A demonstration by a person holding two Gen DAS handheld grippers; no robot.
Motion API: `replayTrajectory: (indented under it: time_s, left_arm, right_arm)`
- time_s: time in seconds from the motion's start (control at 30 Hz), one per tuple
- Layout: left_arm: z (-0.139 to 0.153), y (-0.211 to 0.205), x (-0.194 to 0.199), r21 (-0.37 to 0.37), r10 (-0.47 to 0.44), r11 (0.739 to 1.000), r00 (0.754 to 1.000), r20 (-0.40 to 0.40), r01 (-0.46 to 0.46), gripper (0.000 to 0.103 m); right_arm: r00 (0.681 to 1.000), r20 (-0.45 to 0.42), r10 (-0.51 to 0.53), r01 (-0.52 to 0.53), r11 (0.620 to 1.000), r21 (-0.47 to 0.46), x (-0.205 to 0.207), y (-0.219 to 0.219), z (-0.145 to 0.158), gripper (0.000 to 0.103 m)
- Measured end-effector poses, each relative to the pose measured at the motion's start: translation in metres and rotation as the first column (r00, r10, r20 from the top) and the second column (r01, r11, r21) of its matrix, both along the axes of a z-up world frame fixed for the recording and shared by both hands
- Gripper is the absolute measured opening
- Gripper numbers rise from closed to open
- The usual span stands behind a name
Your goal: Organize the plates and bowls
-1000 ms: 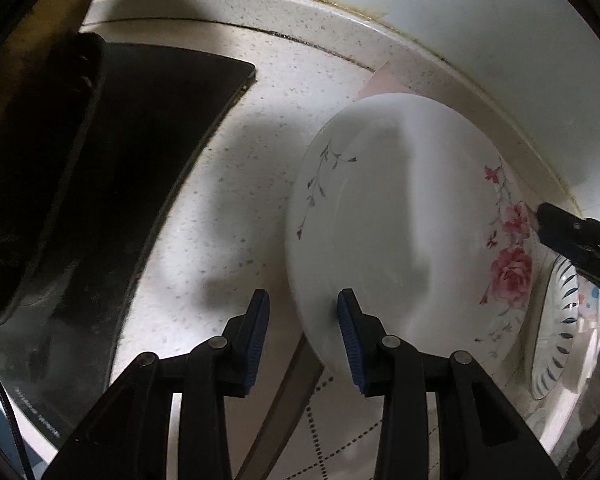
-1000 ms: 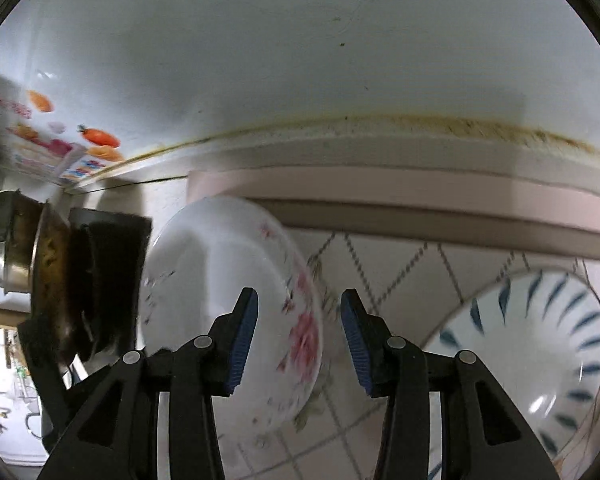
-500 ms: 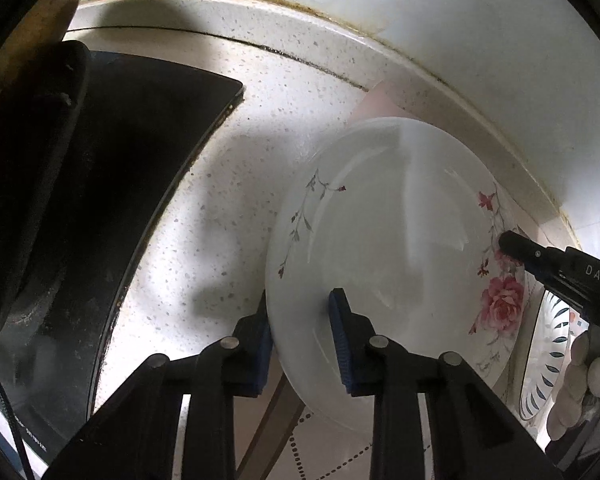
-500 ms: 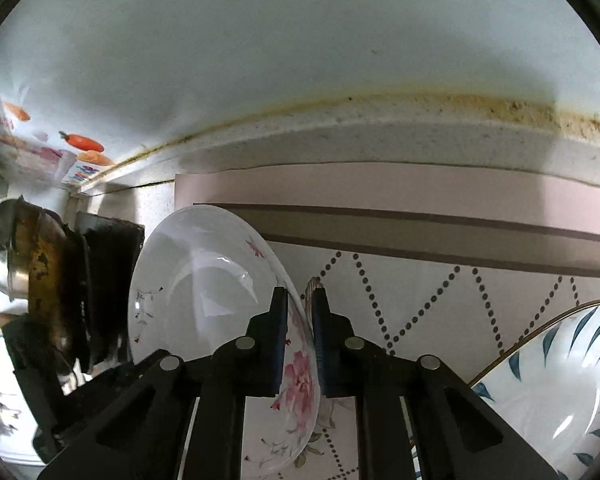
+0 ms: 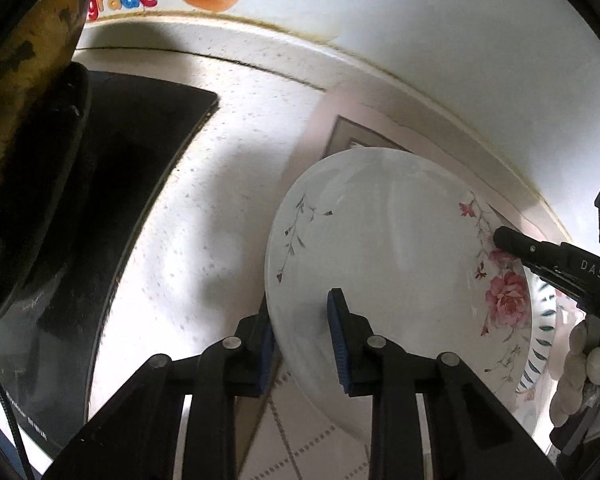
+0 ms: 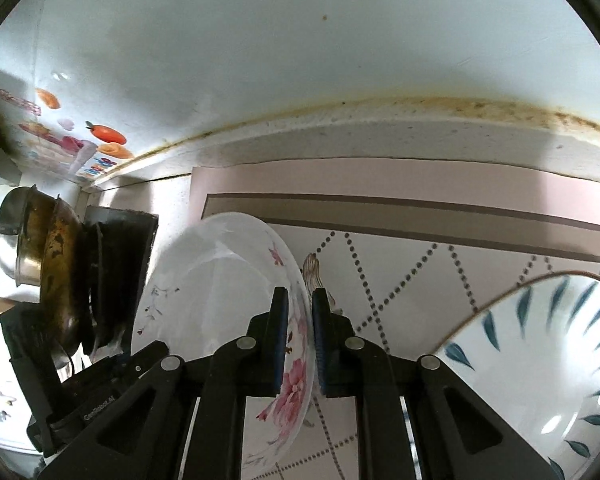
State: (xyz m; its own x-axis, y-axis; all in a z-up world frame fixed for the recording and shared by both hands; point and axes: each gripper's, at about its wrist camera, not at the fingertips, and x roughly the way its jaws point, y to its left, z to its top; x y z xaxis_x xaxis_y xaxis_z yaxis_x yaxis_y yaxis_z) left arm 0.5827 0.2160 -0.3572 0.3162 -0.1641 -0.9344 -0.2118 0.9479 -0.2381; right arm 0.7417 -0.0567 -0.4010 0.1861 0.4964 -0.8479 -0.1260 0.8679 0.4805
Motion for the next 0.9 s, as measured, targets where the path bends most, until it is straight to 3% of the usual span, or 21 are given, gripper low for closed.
replayTrajectory:
  time_s: [0.2,0.47,0.9]
  left_arm:
    - [0.028,-0.022,-0.025,-0.006,-0.036,0.999,0.999,0.029,0.036,0.022]
    - [0.065,-0.085,-0.067,-0.014,-0.087,0.996,0.995,0.053,0.088,0.022]
    - [0.070,-0.170,-0.115,0.002,-0.211,0.977,0.976,0.047,0.212,0.022]
  right_arm:
    - [1.000,0.026,-0.009,0.008,1.000,0.025,-0.027,-0.029,0.024,0.014]
    - [0.998,0.056,-0.025,0.021,0.998,0.067,-0.087,-0.088,0.062,0.014]
    - [0.994,0.044,-0.105,0.100,0.989,0.108,-0.198,-0.191,0.071,0.014]
